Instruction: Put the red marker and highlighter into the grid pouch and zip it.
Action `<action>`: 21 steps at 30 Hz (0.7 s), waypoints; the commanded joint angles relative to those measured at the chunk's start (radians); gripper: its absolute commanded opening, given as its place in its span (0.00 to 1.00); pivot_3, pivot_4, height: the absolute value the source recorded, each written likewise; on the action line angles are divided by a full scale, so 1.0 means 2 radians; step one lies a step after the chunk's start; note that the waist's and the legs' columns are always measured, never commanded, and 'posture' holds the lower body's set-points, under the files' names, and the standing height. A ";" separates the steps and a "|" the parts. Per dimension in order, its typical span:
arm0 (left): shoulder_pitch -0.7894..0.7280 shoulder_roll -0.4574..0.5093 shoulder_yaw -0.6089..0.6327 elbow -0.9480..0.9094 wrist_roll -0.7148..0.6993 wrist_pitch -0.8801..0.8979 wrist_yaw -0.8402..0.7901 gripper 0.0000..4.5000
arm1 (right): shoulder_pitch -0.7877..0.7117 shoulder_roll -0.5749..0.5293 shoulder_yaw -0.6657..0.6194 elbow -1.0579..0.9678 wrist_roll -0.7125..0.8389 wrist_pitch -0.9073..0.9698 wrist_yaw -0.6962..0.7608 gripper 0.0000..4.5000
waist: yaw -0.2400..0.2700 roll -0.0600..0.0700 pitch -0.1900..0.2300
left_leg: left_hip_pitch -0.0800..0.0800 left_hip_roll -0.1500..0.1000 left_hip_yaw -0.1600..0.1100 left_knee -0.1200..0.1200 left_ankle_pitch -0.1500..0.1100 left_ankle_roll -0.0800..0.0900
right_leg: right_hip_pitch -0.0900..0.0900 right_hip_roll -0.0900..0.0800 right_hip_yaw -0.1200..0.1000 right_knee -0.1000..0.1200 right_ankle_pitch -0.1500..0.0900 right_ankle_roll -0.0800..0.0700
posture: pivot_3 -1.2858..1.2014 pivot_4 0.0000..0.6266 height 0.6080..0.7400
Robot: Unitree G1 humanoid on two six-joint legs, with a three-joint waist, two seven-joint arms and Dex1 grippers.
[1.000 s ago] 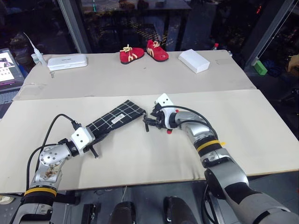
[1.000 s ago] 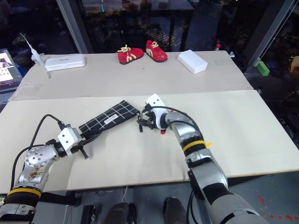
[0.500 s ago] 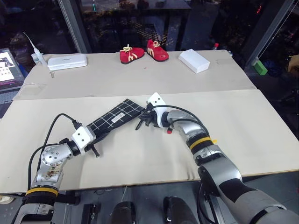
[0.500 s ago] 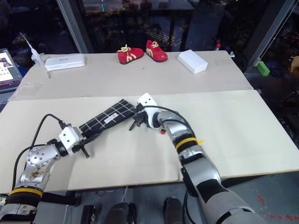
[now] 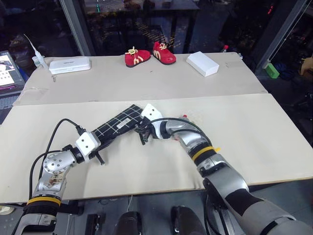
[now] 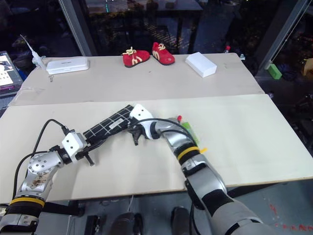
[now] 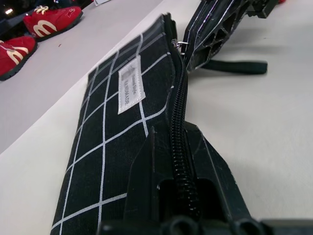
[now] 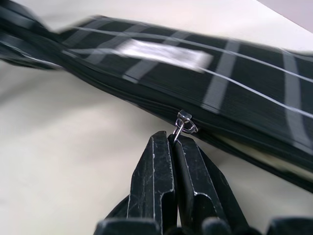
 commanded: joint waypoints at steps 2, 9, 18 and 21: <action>-0.010 0.000 0.005 -0.016 -0.003 0.001 -0.005 0.00 | -0.008 0.028 0.021 -0.067 0.015 0.011 0.041 0.01 | 0.001 0.000 0.000 | 0.000 0.000 0.000 0.000 0.000 0.000 | 0.000 0.000 0.000 0.000 0.000 0.000 | 0.52 0.24 1.00; -0.009 -0.002 0.006 -0.021 -0.003 0.003 -0.007 0.00 | -0.011 0.018 0.020 -0.014 -0.018 -0.007 -0.008 0.08 | 0.002 0.000 0.000 | 0.000 0.000 0.000 0.000 0.000 0.000 | 0.000 0.000 0.000 0.000 0.000 0.000 | 0.52 0.24 1.00; -0.001 -0.003 0.008 -0.031 -0.005 0.006 -0.007 0.00 | -0.011 -0.024 0.014 0.007 -0.024 -0.035 0.008 0.74 | -0.001 0.000 0.000 | 0.000 0.000 0.000 0.000 0.000 0.000 | 0.000 0.000 0.000 0.000 0.000 0.000 | 0.52 0.24 1.00; -0.002 -0.005 0.008 -0.031 -0.005 0.007 -0.008 0.00 | -0.001 -0.029 0.013 -0.022 -0.012 -0.021 0.032 0.96 | -0.001 0.000 0.000 | 0.000 0.000 0.000 0.000 0.000 0.000 | 0.000 0.000 0.000 0.000 0.000 0.000 | 0.52 0.24 1.00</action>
